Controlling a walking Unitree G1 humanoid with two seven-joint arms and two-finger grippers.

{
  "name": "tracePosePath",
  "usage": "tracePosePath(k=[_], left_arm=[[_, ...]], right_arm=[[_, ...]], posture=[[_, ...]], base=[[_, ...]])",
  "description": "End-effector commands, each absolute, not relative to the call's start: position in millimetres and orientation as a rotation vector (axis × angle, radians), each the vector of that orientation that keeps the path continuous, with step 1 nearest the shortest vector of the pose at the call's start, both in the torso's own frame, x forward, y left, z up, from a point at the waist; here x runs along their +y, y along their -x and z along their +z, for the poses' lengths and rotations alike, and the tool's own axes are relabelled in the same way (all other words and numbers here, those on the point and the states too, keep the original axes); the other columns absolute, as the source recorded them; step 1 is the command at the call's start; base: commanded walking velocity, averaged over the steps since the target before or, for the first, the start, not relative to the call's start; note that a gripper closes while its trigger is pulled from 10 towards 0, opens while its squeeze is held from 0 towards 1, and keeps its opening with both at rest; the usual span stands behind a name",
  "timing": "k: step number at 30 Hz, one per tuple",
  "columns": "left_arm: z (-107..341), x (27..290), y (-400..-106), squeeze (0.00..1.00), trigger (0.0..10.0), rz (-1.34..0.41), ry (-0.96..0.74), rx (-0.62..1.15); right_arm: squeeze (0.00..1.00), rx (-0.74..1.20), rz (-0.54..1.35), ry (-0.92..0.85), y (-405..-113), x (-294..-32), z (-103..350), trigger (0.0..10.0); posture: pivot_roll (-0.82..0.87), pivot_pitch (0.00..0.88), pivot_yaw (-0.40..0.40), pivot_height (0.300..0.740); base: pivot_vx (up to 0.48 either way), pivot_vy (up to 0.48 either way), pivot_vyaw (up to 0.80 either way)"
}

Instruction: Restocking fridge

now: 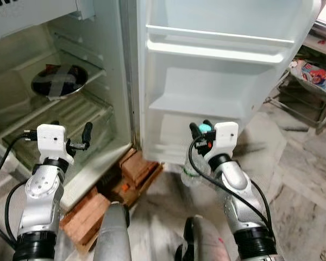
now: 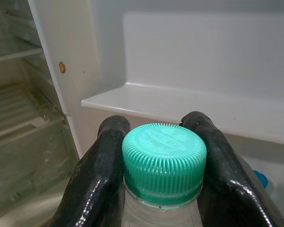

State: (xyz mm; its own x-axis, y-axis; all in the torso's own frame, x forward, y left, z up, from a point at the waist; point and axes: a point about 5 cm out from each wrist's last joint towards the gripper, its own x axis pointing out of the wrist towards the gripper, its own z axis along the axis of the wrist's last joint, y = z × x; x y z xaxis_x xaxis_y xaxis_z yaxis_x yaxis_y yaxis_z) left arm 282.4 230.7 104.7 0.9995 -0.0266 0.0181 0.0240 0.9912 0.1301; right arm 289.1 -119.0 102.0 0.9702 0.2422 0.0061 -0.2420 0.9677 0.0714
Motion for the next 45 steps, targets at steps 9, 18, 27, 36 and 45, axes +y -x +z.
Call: tracePosePath(k=[9, 18, 27, 36, 45], left_arm=[[106.4, 230.3, -283.9, 0.0, 10.0, -0.033, -0.136, -0.034], [104.8, 229.2, -282.6, 0.0, 10.0, -0.027, -0.13, -0.033], [96.1, 230.4, -263.7, 0.0, 10.0, -0.03, -0.118, 0.013], [80.2, 241.0, -213.2, 0.0, 10.0, -0.024, -0.111, 0.126], [90.9, 250.7, -179.8, 0.0, 10.0, -0.004, -0.129, 0.146]], right_arm=[[0.0, -0.049, 0.256, -0.064, -291.1, -121.1, 112.5, 10.0], [0.0, -0.055, 0.251, -0.04, -292.4, -121.5, 112.4, 10.0], [0.0, 0.009, 0.319, 0.04, -301.6, -118.5, 95.1, 10.0], [0.0, 0.152, 0.466, 0.139, -309.0, -93.0, 63.4, 10.0], [0.0, 0.089, 0.518, 0.275, -316.0, -76.1, 57.9, 10.0]], posture=[[0.13, 0.027, -0.047, 0.645], [0.13, 0.033, -0.05, 0.645], [0.16, 0.092, -0.049, 0.645], [0.23, 0.184, -0.061, 0.645], [0.3, 0.309, -0.051, 0.645]], base=[[0.48, 0.0, 0.0], [0.305, 0.0, 0.0], [0.0, 0.0, 0.0], [0.0, 0.0, 0.0], [0.0, 0.0, 0.0]])
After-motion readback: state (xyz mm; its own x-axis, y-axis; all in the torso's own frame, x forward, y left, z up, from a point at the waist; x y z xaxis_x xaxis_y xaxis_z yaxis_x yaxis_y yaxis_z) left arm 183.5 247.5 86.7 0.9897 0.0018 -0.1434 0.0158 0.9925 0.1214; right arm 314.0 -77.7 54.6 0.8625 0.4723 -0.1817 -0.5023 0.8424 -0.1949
